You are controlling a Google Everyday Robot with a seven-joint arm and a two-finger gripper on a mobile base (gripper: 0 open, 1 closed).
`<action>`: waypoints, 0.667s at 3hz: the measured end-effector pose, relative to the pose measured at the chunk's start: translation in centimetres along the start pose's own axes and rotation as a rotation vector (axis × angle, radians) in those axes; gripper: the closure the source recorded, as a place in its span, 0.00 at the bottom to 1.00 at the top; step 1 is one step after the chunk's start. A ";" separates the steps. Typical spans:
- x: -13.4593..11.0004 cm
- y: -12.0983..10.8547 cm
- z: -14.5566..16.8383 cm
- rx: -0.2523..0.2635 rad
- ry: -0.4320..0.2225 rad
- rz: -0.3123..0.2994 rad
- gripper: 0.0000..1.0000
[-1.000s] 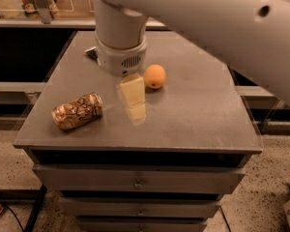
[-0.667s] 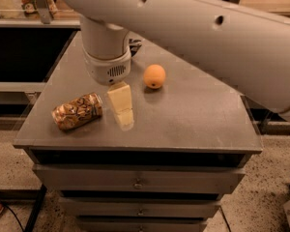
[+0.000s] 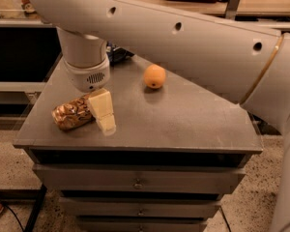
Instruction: Place orange can upright
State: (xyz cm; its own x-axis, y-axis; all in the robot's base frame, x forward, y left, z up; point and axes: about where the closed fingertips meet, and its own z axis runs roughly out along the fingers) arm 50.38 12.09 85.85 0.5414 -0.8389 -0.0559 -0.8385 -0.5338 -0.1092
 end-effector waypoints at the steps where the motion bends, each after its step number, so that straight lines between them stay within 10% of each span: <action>1: -1.2 -0.6 0.5 -0.004 -0.002 0.003 0.00; 2: -2.3 -1.1 1.0 -0.002 0.043 0.012 0.00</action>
Offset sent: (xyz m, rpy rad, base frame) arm -0.0042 0.0402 -0.0118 -0.1006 -0.0486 -0.0385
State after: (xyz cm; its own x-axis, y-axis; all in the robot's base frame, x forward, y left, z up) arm 50.12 14.69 85.13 0.5285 -0.8488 -0.0149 -0.8448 -0.5242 -0.1071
